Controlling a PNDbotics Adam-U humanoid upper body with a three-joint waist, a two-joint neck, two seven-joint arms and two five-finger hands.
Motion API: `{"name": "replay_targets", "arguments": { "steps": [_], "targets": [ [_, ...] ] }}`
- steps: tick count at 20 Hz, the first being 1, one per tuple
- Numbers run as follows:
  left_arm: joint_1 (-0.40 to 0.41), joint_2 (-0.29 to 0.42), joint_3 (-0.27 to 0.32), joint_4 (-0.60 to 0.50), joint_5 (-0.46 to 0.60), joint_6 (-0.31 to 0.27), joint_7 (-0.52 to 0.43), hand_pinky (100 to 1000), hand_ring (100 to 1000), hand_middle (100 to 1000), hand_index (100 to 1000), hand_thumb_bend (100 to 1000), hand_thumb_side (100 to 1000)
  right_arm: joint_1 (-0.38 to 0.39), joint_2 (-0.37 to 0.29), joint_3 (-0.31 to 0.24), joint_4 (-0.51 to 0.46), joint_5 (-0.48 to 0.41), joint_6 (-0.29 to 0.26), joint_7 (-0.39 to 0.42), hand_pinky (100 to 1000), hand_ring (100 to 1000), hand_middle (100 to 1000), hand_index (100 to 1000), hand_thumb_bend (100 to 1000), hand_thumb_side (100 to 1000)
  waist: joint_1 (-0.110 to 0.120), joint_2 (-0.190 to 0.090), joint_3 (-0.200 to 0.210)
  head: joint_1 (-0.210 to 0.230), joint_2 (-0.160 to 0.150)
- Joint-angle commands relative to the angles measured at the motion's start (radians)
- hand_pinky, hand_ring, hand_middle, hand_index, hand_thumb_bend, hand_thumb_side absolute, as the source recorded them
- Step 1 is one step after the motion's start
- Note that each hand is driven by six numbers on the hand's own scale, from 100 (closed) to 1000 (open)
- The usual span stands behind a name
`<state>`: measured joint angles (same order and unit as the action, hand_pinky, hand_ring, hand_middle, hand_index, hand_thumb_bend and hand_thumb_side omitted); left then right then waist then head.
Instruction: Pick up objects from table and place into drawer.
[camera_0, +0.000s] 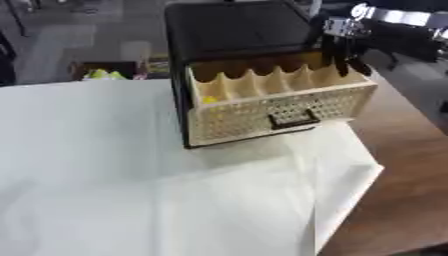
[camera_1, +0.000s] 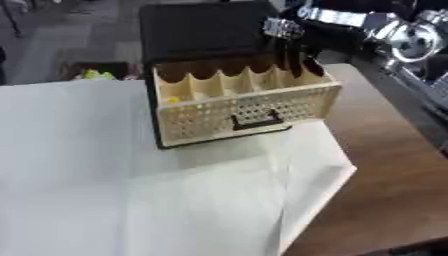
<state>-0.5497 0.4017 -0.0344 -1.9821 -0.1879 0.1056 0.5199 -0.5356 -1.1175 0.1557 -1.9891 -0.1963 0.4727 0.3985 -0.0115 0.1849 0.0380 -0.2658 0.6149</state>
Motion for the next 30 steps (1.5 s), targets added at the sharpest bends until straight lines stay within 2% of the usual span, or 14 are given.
{"name": "replay_targets", "arguments": {
  "steps": [1, 5, 10, 20, 30],
  "targets": [
    [-0.009, 0.014, 0.001, -0.018, 0.002, 0.0, -0.005, 591, 615, 571, 823, 100, 982, -0.009, -0.039, 0.007, -0.011, -0.04, 0.02, 0.029, 165, 382, 455, 777, 100, 1000, 0.001, -0.016, -0.002, -0.003, -0.004],
    [-0.007, 0.013, 0.001, -0.018, 0.003, 0.001, -0.005, 590, 615, 571, 823, 100, 982, -0.002, -0.033, 0.019, -0.011, -0.07, 0.032, 0.078, 171, 396, 475, 800, 100, 1000, 0.001, -0.014, -0.007, -0.002, -0.006],
    [-0.008, 0.01, 0.001, -0.018, 0.004, 0.001, -0.007, 591, 616, 572, 823, 100, 983, 0.005, -0.007, 0.02, -0.011, -0.049, 0.016, 0.179, 245, 463, 527, 835, 100, 1000, 0.002, -0.012, -0.012, 0.002, -0.011],
    [-0.006, 0.006, 0.001, -0.018, 0.006, 0.001, -0.009, 591, 617, 573, 825, 100, 986, 0.022, 0.007, 0.059, -0.011, -0.033, 0.033, 0.406, 389, 568, 631, 880, 100, 1000, 0.004, -0.008, -0.018, 0.002, -0.011],
    [-0.001, 0.001, -0.001, -0.018, 0.008, 0.001, -0.013, 590, 616, 572, 825, 100, 988, 0.029, 0.026, 0.098, -0.011, 0.018, 0.065, 0.504, 469, 620, 688, 892, 100, 1000, 0.007, -0.003, -0.02, 0.0, -0.013]
  ]
}}
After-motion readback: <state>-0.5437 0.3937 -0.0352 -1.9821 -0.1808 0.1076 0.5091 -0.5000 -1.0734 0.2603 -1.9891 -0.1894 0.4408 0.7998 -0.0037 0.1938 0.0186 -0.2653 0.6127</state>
